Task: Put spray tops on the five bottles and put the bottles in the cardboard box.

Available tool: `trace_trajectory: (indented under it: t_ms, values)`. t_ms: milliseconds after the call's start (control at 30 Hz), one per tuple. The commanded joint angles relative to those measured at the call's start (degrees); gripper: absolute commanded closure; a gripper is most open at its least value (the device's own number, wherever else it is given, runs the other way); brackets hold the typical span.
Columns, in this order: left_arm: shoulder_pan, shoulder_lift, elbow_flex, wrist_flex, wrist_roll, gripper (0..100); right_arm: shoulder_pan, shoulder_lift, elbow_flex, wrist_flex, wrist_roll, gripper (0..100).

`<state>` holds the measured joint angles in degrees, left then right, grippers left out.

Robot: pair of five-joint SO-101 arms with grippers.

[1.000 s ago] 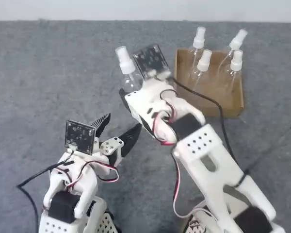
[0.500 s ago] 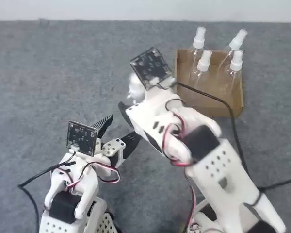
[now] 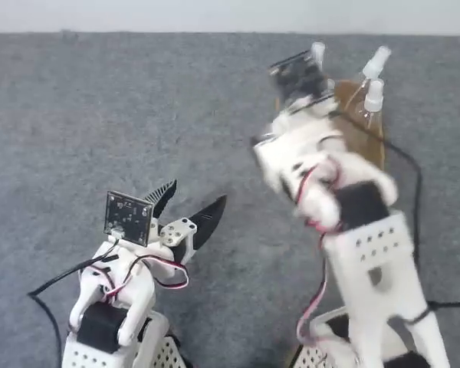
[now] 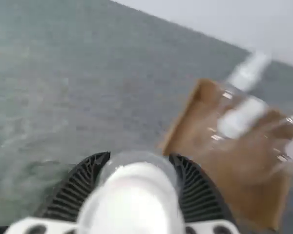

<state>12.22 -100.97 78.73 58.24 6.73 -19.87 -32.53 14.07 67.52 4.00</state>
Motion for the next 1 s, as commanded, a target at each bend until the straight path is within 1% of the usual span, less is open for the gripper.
trace_trajectory:
  t_ms: [0, 133, 367, 800, 967]
  values:
    - [0.18, -0.44, 0.75, -2.2, -0.35, 71, 6.73, 4.88, -6.68, 2.24, 2.73, 99.3]
    - [0.18, -0.44, 0.75, -2.2, -0.35, 71, 10.86, 10.59, -8.26, -1.71, 1.67, 99.3]
    - [0.18, -0.44, 0.84, -2.02, -0.35, 71, 14.37, 17.54, -7.03, -9.63, 1.76, 99.3]
    - [0.18, -0.44, 0.84, -1.85, -0.35, 71, 18.15, 18.86, 2.99, -19.47, 2.2, 99.3]
    - [0.18, -0.44, 0.84, -1.85, -0.35, 71, 18.51, 18.86, 5.45, -21.93, 2.2, 99.3]
